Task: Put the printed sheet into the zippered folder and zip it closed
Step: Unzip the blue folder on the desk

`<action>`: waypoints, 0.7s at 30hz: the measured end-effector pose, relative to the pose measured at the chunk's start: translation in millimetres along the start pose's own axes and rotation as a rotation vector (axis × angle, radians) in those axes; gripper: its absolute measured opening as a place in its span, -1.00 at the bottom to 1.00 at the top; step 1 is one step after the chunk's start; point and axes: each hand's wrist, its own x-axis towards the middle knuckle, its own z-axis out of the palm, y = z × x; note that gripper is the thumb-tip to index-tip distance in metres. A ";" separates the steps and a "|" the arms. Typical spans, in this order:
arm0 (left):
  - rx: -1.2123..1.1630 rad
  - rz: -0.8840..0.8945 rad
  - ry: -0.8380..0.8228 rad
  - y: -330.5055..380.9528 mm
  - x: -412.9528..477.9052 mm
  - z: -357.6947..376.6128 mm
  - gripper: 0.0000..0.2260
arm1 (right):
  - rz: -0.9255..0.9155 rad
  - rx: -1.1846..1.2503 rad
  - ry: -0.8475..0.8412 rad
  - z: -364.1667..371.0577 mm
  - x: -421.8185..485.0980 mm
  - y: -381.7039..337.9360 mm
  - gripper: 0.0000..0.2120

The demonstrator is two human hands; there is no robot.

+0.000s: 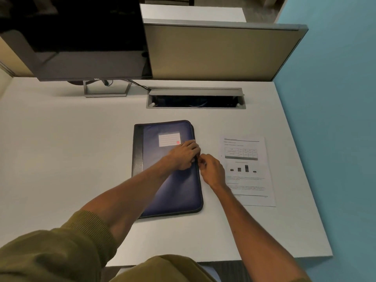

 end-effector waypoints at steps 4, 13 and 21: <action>-0.009 -0.008 -0.024 3.3 0.8 -2.5 -0.56 | -0.045 0.012 -0.031 -3.0 -13.5 8.8 -0.84; 0.087 -0.030 -0.018 16.1 -5.9 -1.7 -0.51 | -0.074 0.091 -0.045 -4.8 -49.8 28.5 -0.90; 0.143 -0.068 0.043 26.9 -17.7 -10.9 -0.55 | -0.105 0.108 -0.104 1.0 -90.8 47.3 -0.90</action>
